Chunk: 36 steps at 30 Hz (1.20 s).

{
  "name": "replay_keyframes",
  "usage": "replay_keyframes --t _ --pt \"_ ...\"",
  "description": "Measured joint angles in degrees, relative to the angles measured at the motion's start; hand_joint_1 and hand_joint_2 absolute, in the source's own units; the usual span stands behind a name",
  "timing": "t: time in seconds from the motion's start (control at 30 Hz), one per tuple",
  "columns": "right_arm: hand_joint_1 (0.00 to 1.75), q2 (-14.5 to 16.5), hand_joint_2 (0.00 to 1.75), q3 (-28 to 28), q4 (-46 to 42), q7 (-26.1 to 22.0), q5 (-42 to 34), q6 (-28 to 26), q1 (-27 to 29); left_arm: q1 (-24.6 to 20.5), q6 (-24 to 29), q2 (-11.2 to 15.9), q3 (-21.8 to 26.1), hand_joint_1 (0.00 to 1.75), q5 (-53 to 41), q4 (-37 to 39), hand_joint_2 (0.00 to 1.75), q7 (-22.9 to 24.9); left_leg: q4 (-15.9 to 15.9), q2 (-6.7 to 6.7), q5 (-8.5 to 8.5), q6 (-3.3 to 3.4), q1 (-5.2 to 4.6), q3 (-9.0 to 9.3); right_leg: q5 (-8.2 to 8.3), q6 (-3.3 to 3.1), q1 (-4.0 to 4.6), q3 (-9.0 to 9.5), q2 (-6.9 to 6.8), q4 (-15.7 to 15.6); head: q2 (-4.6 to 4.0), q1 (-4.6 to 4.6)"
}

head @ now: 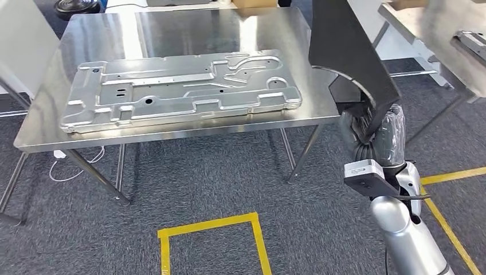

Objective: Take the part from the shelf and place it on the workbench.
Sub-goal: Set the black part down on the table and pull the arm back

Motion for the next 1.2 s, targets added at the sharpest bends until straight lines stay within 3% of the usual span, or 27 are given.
replay_keyframes --t 0.03,0.1,0.17,0.23,0.3,0.33,0.4,0.47,0.5,0.53,0.6,0.63,0.67,0.77,0.83,0.97,1.0,1.03,1.1,1.13,1.2 --pt "1.75 0.0 1.75 0.0 0.0 0.0 0.0 0.0 0.0 0.1 0.0 0.0 0.0 0.0 0.0 0.0 1.75 0.0 0.0 -0.79 -0.52 0.0 -0.13 0.79 1.75 -0.22 0.14 -0.06 0.27 -2.4 0.0 0.28" --pt "1.75 0.0 1.75 0.0 0.0 0.1 0.1 0.0 0.1 0.2 0.0 0.0 0.0 0.0 0.0 0.1 1.75 0.0 -0.1 -2.16 -1.53 -0.19 -0.23 2.13 8.05 -0.93 0.39 0.73 2.32 -9.3 0.0 0.59" --pt "1.75 0.0 1.75 0.1 0.1 0.1 0.2 -0.1 0.2 0.3 0.0 0.0 0.0 0.0 0.1 0.2 1.75 -0.1 -0.3 -3.23 -2.11 -0.66 -0.06 2.51 11.7 -1.48 0.68 1.27 4.33 -13.4 0.0 0.68" --pt "1.75 0.1 1.75 0.1 0.1 0.1 0.0 -0.2 0.2 0.3 0.0 0.0 0.0 0.0 0.2 0.2 1.75 -0.1 -0.6 -3.72 -2.21 -1.29 -0.02 2.79 11.6 -1.83 0.74 2.16 4.18 -14.2 0.0 0.69" --pt "1.75 0.2 1.75 0.2 0.1 0.1 -0.6 -0.2 0.2 0.3 0.0 0.0 0.0 0.0 0.2 0.1 1.75 -0.1 0.9 -1.74 -2.26 -1.78 -0.31 2.62 11.37 -2.45 0.41 3.77 3.44 -14.9 0.0 0.41" --pt "1.75 0.3 1.75 0.2 0.1 0.0 -0.8 -0.1 0.2 0.3 0.0 0.0 0.0 0.0 0.2 0.1 1.75 -0.2 3.2 -0.15 -2.61 -1.96 -0.46 1.5 11.06 -2.83 0.25 4.58 3.13 -15.1 0.0 0.06" --pt "1.75 0.4 1.75 0.2 0.1 -0.1 -1.1 -0.1 0.3 0.1 0.0 0.0 0.0 0.0 0.2 0.1 1.75 -0.3 10.0 2.47 -4.6 -2.23 -0.55 -2.56 10.24 -3.38 0.26 5.81 2.43 -15.3 0.0 -0.55" --pt "1.75 0.5 1.75 0.4 0.1 -0.1 -1.1 -0.1 0.5 -0.2 0.0 0.0 0.0 0.0 0.3 0.0 1.75 -0.4 14.5 3.0 -6.63 -2.52 -0.31 -5.85 9.2 -3.36 0.17 7.1 1.86 -15.3 0.0 -0.97" --pt "1.75 0.5 1.75 0.5 0.1 -0.1 -1.1 -0.1 0.6 -0.2 0.0 0.0 0.0 0.0 0.3 0.0 1.75 -0.4 14.1 3.06 -6.27 -2.68 -0.13 -6.21 8.64 -3.19 0.06 7.84 1.7 -15.3 0.0 -1.16" --pt "1.75 0.6 1.75 0.6 0.1 -0.1 -1.1 -0.1 0.6 -0.2 0.0 0.0 0.0 0.0 0.3 0.0 1.75 -0.4 11.8 3.14 -4.64 -2.86 0.09 -5.63 8.04 -2.95 -0.1 8.67 1.61 -15.3 0.0 -1.38" --pt "1.75 0.7 1.75 0.7 0.1 -0.1 -1.0 -0.1 0.6 0.0 0.0 0.1 0.0 0.0 0.3 0.1 1.75 -0.3 4.5 3.33 0.07 -3.27 0.53 -3.42 6.85 -2.34 -0.33 10.06 1.56 -15.1 0.0 -1.86" --pt "1.75 0.7 1.75 0.7 0.1 -0.1 -0.9 -0.1 0.6 0.1 -0.1 0.1 0.0 0.0 0.3 0.1 1.75 -0.3 1.9 3.45 1.31 -3.25 0.64 -2.75 6.4 -2.02 -0.32 10.39 1.56 -15.0 0.0 -2.16" --pt "1.75 0.8 1.75 0.7 0.1 -0.1 -0.9 -0.1 0.6 0.2 -0.1 0.1 0.1 0.0 0.3 0.1 1.75 -0.4 0.5 3.53 2.0 -3.11 0.67 -2.53 6.01 -1.66 -0.23 10.47 1.56 -14.9 0.0 -2.31" --pt "1.75 0.8 1.75 0.7 0.1 -0.1 -0.6 -0.2 0.8 0.2 -0.1 0.1 0.1 0.0 0.3 0.1 1.75 -0.4 0.2 3.43 1.82 -1.94 0.5 -2.38 5.47 -0.86 -0.16 10.67 1.46 -14.9 0.0 -2.13" --pt "1.75 0.9 1.75 0.7 0.0 -0.1 -0.5 -0.3 0.7 0.1 -0.1 0.1 0.1 0.0 0.3 0.0 1.75 -0.4 -0.1 3.25 1.44 -1.28 0.55 -1.62 4.89 -0.62 -0.22 9.44 1.35 -12.3 0.0 -1.66" --pt "1.75 0.9 1.75 0.6 0.0 -0.1 -0.4 -0.5 0.8 0.2 -0.1 0.1 0.1 0.0 0.2 0.0 1.75 -0.3 -0.3 2.97 0.17 -0.55 0.35 -0.32 1.18 -0.55 -0.03 0.64 1.31 0.2 0.0 0.09" --pt "1.75 0.9 1.75 0.6 0.0 -0.1 -0.4 -0.5 0.9 0.3 -0.1 0.1 0.1 0.0 0.2 0.0 1.75 -0.3 -0.3 2.85 -0.29 -0.51 0.28 0.23 1.5 -0.57 -0.01 -0.59 1.31 0.7 0.0 0.38" --pt "1.75 0.9 1.75 0.6 0.0 0.0 -0.4 -0.5 1.0 0.3 -0.1 0.1 0.1 0.0 0.2 0.0 1.75 -0.3 -0.3 2.72 -0.8 -0.55 0.23 0.95 3.11 -0.65 0.01 -0.78 1.31 -0.8 0.0 0.63" --pt "1.75 0.8 1.75 0.6 0.0 0.0 -0.4 -0.6 1.0 0.3 -0.2 0.1 0.1 0.0 0.1 0.0 1.75 -0.3 -0.3 2.53 -1.91 -0.81 0.19 2.61 8.62 -0.92 0.14 0.75 1.31 -7.5 0.0 1.01" --pt "1.75 0.9 1.75 0.6 0.0 0.0 -0.4 -0.6 0.9 0.4 -0.2 0.1 0.1 0.0 0.1 0.1 1.75 -0.3 -0.4 2.45 -2.34 -1.05 0.17 3.17 10.26 -1.12 0.34 1.41 1.25 -10.6 0.0 1.14" --pt "1.75 0.8 1.75 0.6 0.0 0.0 -0.3 -0.6 0.9 0.4 -0.4 0.1 0.1 0.0 0.0 0.1 1.75 -0.2 -0.6 2.4 -2.91 -1.71 0.1 3.73 11.22 -1.49 0.81 2.15 1.22 -13.3 0.0 1.3"
